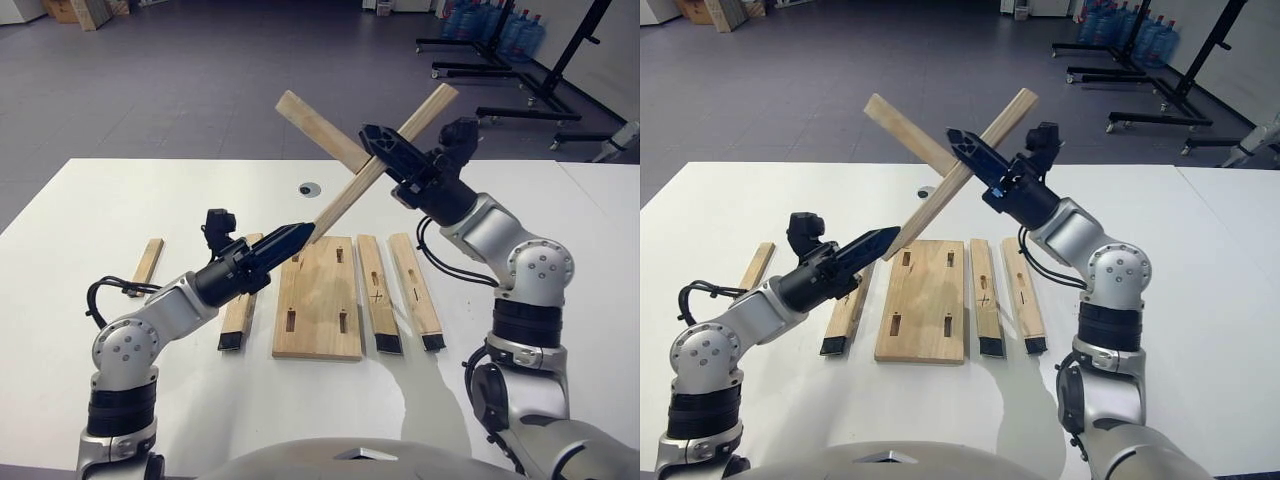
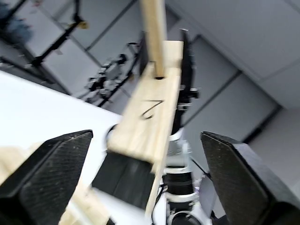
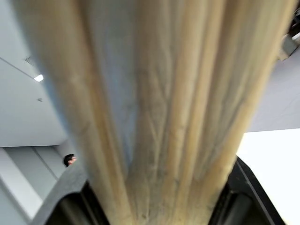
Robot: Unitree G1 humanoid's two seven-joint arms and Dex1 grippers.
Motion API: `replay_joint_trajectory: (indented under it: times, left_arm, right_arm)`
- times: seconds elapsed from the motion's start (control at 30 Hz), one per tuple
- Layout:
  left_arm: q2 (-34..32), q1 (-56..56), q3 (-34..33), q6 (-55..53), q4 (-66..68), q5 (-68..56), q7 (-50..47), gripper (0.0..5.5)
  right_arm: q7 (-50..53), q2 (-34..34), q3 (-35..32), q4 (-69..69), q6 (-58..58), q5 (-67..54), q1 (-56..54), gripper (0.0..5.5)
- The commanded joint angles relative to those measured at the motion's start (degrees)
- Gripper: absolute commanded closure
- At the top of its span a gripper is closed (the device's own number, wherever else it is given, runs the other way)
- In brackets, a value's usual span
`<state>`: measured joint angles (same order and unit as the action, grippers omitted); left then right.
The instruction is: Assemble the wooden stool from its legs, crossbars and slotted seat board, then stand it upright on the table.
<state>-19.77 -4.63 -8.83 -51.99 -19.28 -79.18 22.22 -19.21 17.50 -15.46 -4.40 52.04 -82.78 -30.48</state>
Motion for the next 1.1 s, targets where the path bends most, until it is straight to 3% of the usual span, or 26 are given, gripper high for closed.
replay_joint_trajectory:
  times: [0.03,0.3,0.43,0.63,0.77,0.93,1.1]
  left_arm:
    - [-2.27,2.12,-0.39,1.81,5.41,8.58,-1.8,0.82]
    - [-7.88,3.33,8.15,2.47,-11.18,31.64,-11.25,0.82]
    - [-5.99,1.41,6.85,-3.23,-16.78,33.6,-20.28,0.82]
    - [-2.92,1.45,7.9,-4.51,-16.93,34.93,-22.23,0.82]
    - [-2.03,2.02,7.35,-3.83,-15.61,36.28,-21.62,0.82]
    - [-1.28,2.63,7.64,-3.01,-14.62,38.05,-20.49,0.82]
    - [-0.94,3.64,7.8,-2.37,-13.75,39.75,-18.96,0.82]
  right_arm:
    - [-4.8,4.36,-0.69,2.73,-1.0,4.77,-3.01,3.44]
    - [-20.89,11.36,3.45,9.85,-10.21,24.33,-5.06,3.44]
    - [-26.7,10.47,4.48,10.24,-18.27,31.55,-4.03,3.44]
    - [-34.35,9.25,9.17,10.53,-28.43,41.49,-1.27,3.44]
    - [-36.64,8.39,9.82,14.4,-29.58,43.93,-1.43,3.44]
    - [-41.38,8.78,8.15,20.05,-21.62,39.94,-3.67,3.44]
    - [-45.78,6.47,6.73,26.58,-29.28,42.73,-6.47,3.44]
